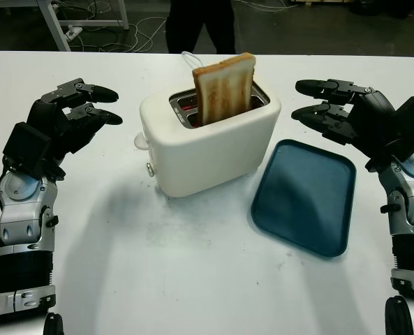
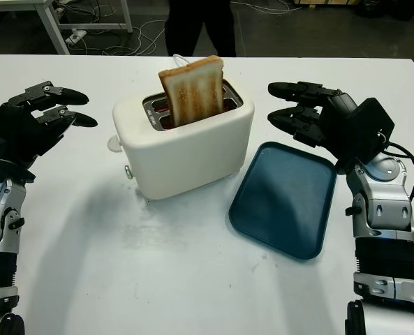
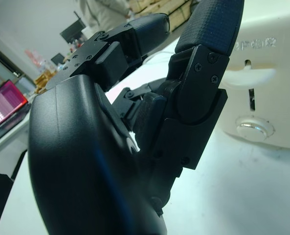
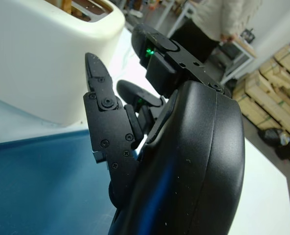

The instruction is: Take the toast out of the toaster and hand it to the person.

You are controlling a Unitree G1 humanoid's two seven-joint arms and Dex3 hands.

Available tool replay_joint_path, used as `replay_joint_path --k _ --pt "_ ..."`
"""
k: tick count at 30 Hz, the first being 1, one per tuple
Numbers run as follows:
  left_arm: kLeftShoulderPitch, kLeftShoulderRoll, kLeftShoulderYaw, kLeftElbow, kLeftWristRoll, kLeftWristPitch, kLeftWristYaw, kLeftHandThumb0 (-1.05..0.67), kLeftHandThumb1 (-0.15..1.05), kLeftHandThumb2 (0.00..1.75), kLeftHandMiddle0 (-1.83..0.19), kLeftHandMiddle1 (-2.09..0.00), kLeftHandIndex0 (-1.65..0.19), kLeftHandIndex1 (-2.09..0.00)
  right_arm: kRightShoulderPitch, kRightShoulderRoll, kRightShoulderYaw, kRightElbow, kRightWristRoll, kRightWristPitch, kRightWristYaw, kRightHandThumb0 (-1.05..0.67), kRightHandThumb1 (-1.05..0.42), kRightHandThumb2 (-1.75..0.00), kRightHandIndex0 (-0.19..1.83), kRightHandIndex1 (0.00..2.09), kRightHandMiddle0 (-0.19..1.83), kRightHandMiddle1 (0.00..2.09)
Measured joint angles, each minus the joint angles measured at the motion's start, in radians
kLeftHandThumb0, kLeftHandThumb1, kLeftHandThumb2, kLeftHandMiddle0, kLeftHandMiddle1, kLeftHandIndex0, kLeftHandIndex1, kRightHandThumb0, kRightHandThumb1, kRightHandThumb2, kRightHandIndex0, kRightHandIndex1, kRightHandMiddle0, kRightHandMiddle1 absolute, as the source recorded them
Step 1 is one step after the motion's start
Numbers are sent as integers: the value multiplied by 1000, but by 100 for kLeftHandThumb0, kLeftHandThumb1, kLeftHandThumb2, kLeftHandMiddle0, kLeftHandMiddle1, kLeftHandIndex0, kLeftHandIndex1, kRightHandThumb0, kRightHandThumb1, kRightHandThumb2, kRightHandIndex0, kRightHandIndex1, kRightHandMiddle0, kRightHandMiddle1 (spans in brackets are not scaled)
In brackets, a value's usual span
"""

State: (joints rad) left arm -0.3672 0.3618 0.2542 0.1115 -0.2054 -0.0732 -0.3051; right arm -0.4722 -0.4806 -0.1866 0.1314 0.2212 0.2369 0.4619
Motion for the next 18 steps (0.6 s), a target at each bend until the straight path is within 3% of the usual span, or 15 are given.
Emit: replay_joint_path --k 10,12,16,18 --pt "0 0 -1 0 3 0 5 -105 92 0 -74 -93 -68 -87 0 0 2 -5 -5 -1 0 -24 -86 0 50 82 78 5" --pt "0 0 -1 0 5 0 5 -105 91 0 -74 -94 -68 -88 -6 -2 3 -5 -11 -1 -2 -32 -83 0 50 81 77 4" --pt "1 0 -2 1 5 0 6 -105 91 0 -73 -95 -67 -89 -119 -48 19 15 -82 -44 -5 -38 -76 -1 48 76 73 2" --pt "1 0 -3 1 5 0 7 -105 91 0 -73 -95 -68 -89 -224 -68 29 37 -117 -82 -12 -17 -64 -1 62 80 84 7"
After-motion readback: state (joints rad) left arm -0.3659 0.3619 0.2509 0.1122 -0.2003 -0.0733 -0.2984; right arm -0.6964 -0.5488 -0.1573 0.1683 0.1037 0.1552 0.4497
